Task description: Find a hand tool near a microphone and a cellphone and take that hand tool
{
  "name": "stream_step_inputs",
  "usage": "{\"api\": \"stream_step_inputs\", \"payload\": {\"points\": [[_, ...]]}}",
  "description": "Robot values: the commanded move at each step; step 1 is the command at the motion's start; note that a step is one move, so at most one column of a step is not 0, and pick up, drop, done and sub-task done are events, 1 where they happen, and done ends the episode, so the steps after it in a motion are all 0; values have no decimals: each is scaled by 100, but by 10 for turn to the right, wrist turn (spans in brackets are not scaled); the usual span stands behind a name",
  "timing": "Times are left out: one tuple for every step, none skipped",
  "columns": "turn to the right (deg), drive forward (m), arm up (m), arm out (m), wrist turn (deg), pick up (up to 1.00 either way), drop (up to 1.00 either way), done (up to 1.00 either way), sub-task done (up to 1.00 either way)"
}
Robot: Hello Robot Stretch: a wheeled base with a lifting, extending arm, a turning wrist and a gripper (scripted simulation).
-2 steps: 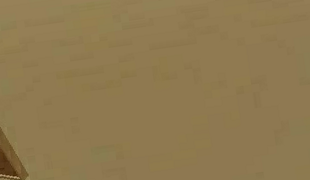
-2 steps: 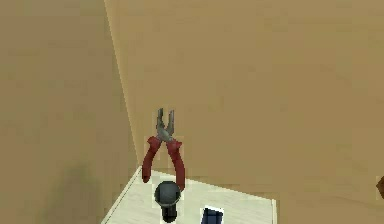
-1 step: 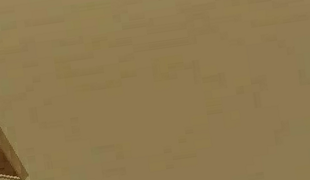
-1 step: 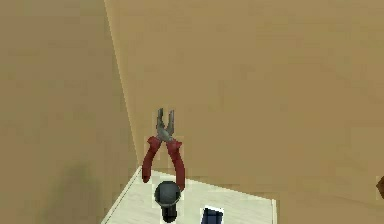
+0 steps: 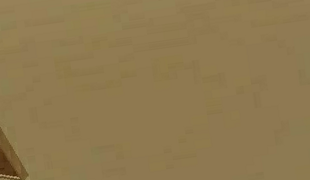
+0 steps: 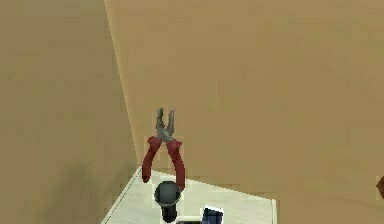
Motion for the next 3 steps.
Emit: {"api": "stream_step_inputs", "payload": {"points": [[0, 0, 0, 24, 0, 0, 0, 0, 0], [0, 0, 0, 0, 450, 0, 0, 0, 0], [0, 0, 0, 0, 450, 0, 0, 0, 0]]}}
